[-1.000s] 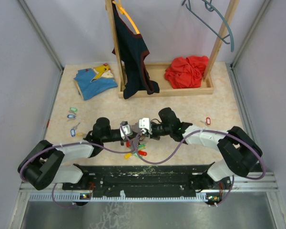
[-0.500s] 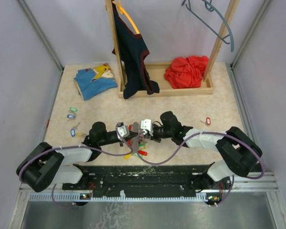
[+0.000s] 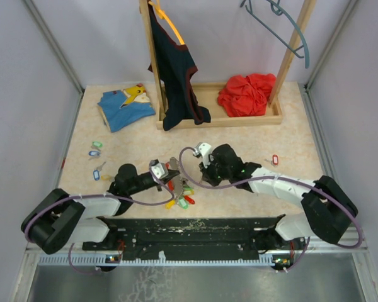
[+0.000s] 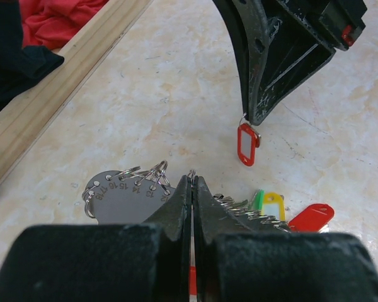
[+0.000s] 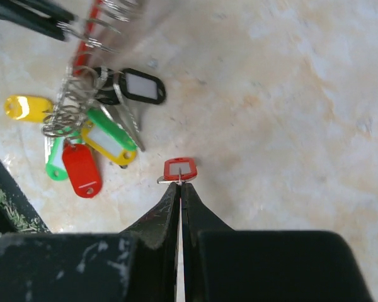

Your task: Put the keys on the keyring

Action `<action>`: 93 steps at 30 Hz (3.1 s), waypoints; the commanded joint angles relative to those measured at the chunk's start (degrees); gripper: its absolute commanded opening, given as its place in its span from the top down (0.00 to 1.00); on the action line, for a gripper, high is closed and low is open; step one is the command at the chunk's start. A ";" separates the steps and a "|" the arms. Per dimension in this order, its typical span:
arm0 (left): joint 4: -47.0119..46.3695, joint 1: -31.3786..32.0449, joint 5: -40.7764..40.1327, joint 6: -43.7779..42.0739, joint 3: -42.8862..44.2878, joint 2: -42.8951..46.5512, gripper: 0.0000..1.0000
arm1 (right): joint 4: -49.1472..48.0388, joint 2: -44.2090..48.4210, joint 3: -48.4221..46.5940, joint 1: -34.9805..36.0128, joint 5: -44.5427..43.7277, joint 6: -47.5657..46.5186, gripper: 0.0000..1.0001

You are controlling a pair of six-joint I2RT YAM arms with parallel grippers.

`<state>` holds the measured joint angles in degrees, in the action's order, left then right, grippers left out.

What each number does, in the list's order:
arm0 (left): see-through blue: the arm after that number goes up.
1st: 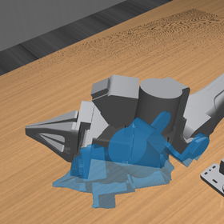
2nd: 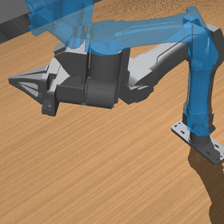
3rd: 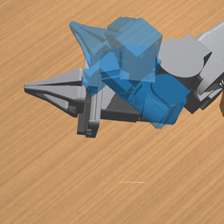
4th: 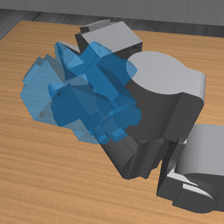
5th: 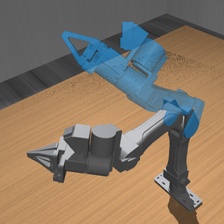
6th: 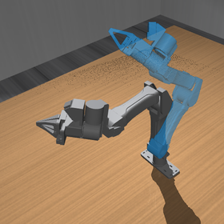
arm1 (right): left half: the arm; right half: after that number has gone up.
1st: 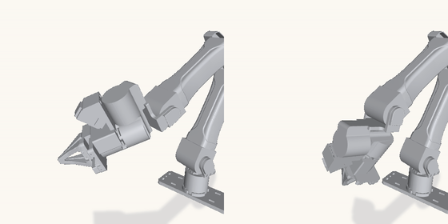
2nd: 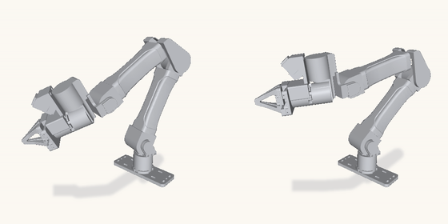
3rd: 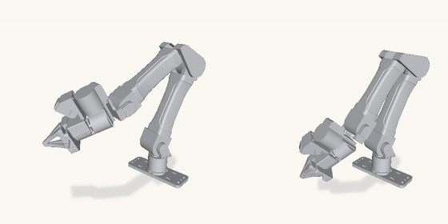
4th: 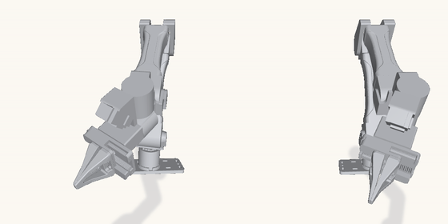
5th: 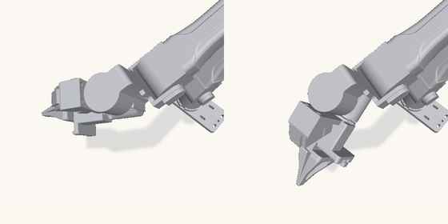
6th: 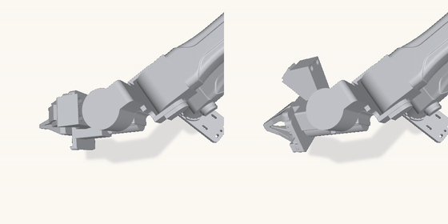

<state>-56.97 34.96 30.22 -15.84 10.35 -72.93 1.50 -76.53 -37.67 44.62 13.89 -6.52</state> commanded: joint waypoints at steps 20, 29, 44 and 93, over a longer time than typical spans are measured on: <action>-4.41 -0.86 -3.67 1.59 -1.08 2.84 1.00 | -9.62 -16.04 -7.57 0.17 -32.19 17.95 1.00; -5.58 -0.95 -3.02 1.77 -1.61 3.07 1.00 | -13.43 -15.95 -3.76 -0.50 -27.96 16.93 0.98; -6.39 -1.12 -1.91 2.37 -1.70 2.66 1.00 | -29.03 -6.12 2.40 -1.36 8.92 -1.71 0.72; -7.44 -1.30 3.37 2.79 -1.75 2.56 1.00 | -56.38 -17.64 2.38 -4.89 32.32 -1.12 0.83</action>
<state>-60.95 33.95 31.77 -13.72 8.73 -70.91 -50.48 -93.95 -32.77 40.27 43.09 -8.64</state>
